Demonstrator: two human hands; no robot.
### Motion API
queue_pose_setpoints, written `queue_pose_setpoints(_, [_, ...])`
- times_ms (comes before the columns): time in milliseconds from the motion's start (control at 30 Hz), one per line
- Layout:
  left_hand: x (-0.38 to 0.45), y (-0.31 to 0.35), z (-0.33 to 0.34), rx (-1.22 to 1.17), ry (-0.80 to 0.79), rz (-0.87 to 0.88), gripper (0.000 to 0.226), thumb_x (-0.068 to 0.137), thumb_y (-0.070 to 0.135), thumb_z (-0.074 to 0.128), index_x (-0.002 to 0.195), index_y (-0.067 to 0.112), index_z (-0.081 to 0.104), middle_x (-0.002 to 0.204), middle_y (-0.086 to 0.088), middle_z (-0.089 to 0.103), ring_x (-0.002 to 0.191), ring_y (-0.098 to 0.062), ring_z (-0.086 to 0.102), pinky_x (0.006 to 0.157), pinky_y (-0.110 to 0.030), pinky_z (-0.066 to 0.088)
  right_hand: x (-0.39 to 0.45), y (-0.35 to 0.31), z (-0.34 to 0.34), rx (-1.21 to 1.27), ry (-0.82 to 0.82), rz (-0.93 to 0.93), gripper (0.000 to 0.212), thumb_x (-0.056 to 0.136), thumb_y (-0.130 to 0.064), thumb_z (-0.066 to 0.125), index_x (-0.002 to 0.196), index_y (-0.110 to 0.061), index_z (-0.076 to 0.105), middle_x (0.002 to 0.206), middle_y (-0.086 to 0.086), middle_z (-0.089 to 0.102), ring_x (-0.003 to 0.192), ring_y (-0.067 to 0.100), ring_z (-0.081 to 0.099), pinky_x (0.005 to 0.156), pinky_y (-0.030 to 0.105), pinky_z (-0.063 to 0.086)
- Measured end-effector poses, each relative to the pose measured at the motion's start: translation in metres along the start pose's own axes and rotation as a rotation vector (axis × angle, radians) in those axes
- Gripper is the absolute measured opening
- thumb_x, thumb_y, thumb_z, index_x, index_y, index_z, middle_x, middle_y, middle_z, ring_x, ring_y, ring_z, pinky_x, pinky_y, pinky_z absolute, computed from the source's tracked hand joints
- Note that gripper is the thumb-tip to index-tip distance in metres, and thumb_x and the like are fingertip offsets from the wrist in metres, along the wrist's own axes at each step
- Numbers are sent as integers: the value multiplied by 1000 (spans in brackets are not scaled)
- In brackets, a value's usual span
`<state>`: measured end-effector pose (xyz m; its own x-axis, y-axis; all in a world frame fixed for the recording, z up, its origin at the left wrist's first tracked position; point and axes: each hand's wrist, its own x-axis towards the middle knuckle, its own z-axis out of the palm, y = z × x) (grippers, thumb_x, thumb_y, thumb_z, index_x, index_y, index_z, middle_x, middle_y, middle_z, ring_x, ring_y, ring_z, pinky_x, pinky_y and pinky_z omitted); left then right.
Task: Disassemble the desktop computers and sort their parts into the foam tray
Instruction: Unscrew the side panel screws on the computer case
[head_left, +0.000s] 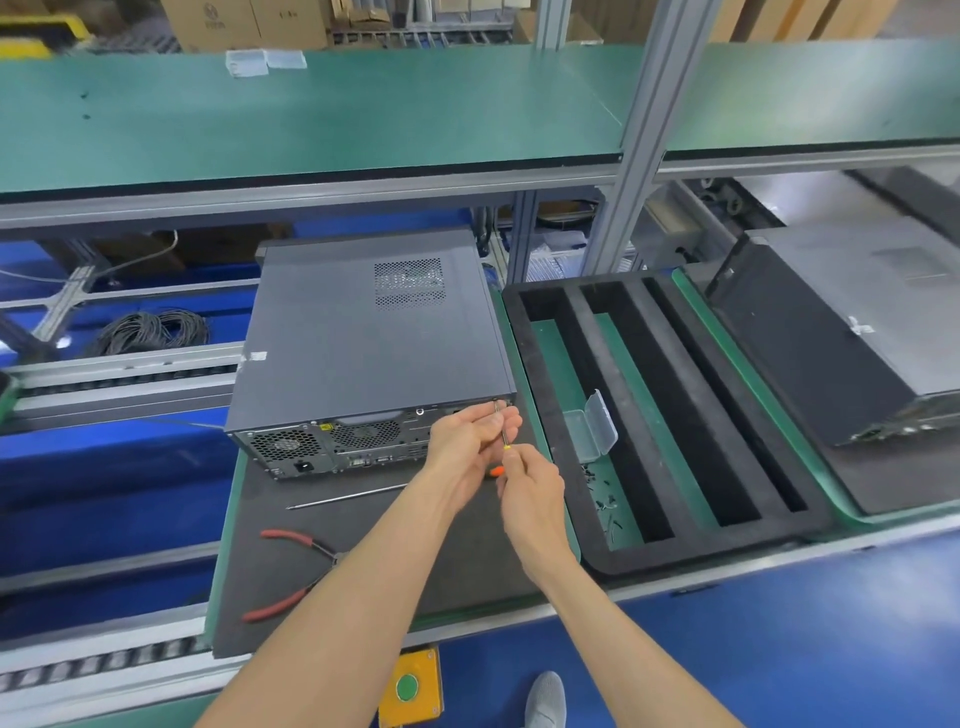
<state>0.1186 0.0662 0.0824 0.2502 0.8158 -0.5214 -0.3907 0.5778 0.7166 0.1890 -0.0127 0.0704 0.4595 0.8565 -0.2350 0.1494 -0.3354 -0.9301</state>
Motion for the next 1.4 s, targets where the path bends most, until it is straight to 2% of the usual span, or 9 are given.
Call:
queue_pose_setpoints(267, [1, -2, -1, 7, -3, 17, 24, 96, -8, 54, 118, -5, 65, 104, -14, 76, 90, -18, 75, 69, -23, 58, 3, 1, -2, 32, 1, 39, 32, 101, -20, 43, 75, -9, 59, 63, 0, 52, 61, 16, 43, 56, 32, 35])
queue_pose_setpoints(467, [4, -2, -3, 32, -2, 9, 21, 96, -4, 58, 115, -1, 66, 101, -11, 77, 85, -16, 75, 64, -29, 58, 6, -3, -7, 622, -159, 397, 31, 104, -18, 43, 98, 3, 65, 63, 14, 53, 37, 13, 22, 36, 21, 17])
queue_pose_setpoints(567, [5, -4, -5, -10, -12, 4, 21, 96, -6, 58, 115, -3, 66, 102, -13, 77, 90, -19, 75, 67, -28, 60, 3, -5, -3, 343, -40, 292, 33, 103, -21, 48, 86, -1, 69, 59, 10, 57, 39, 14, 35, 40, 24, 26])
queue_pose_setpoints(700, [8, -5, -4, -64, -19, 4, 21, 96, -9, 55, 115, -6, 64, 104, -16, 76, 98, -22, 74, 75, -23, 59, -2, -7, 6, -105, 175, 6, 23, 99, -27, 57, 79, -21, 68, 69, 0, 68, 73, 16, 63, 64, 33, 48])
queue_pose_setpoints(900, [9, -2, -4, -28, 13, 1, 19, 97, -7, 54, 113, -6, 65, 102, -15, 76, 93, -21, 75, 70, -22, 59, 7, -16, -6, 755, -93, 612, 40, 105, -30, 47, 89, 1, 65, 56, 11, 56, 37, 10, 31, 33, 21, 20])
queue_pose_setpoints(1000, [9, -2, -3, 27, 18, -1, 20, 99, -3, 53, 115, -3, 66, 104, -11, 77, 96, -19, 75, 72, -25, 59, 9, -12, -11, 447, -3, 422, 38, 102, -27, 55, 83, 2, 69, 56, 12, 62, 41, 15, 37, 38, 25, 25])
queue_pose_setpoints(1100, [9, -3, 0, -24, 39, -28, 18, 101, 0, 51, 110, -1, 67, 105, -11, 77, 95, -17, 75, 75, -27, 58, 4, -12, -8, 108, 140, 134, 30, 95, -31, 63, 72, -14, 73, 59, 1, 70, 64, 20, 58, 62, 36, 48])
queue_pose_setpoints(1200, [9, -3, 4, -56, 64, -40, 18, 102, 3, 51, 109, -1, 67, 101, -10, 78, 90, -16, 76, 73, -27, 58, 1, -12, 0, 50, 208, 70, 20, 94, -31, 66, 78, -19, 71, 60, -7, 70, 64, 6, 66, 67, 31, 50])
queue_pose_setpoints(1400, [10, -3, 8, -51, 129, -55, 18, 101, 5, 52, 98, 2, 70, 92, -6, 79, 83, -11, 76, 63, -25, 60, 5, -20, -3, 944, -214, 598, 29, 105, -28, 49, 91, -8, 64, 58, 8, 54, 34, 9, 31, 29, 19, 19])
